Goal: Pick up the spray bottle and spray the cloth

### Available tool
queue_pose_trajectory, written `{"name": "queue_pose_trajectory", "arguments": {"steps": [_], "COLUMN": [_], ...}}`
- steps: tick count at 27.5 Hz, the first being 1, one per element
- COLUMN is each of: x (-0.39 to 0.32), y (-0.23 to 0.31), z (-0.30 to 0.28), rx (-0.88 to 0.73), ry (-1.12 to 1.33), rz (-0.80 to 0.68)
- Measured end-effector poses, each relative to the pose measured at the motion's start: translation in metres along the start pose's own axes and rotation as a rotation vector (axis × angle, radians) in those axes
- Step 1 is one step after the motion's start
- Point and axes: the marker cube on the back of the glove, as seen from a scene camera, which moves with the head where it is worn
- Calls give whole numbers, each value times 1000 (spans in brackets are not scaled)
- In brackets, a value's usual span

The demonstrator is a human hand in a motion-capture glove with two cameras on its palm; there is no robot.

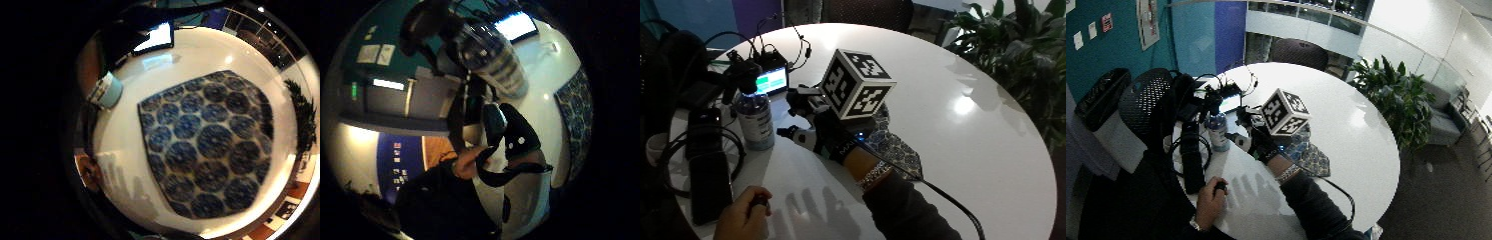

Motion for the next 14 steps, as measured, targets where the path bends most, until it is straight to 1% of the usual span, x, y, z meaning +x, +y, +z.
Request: {"name": "queue_pose_trajectory", "arguments": {"steps": [3, 7, 14], "x": [-2, -7, -14], "y": [7, 16, 20], "z": [-5, -11, -24], "rx": [-66, -152, -147], "ry": [150, 227, 302], "rz": [-32, -61, -83]}}
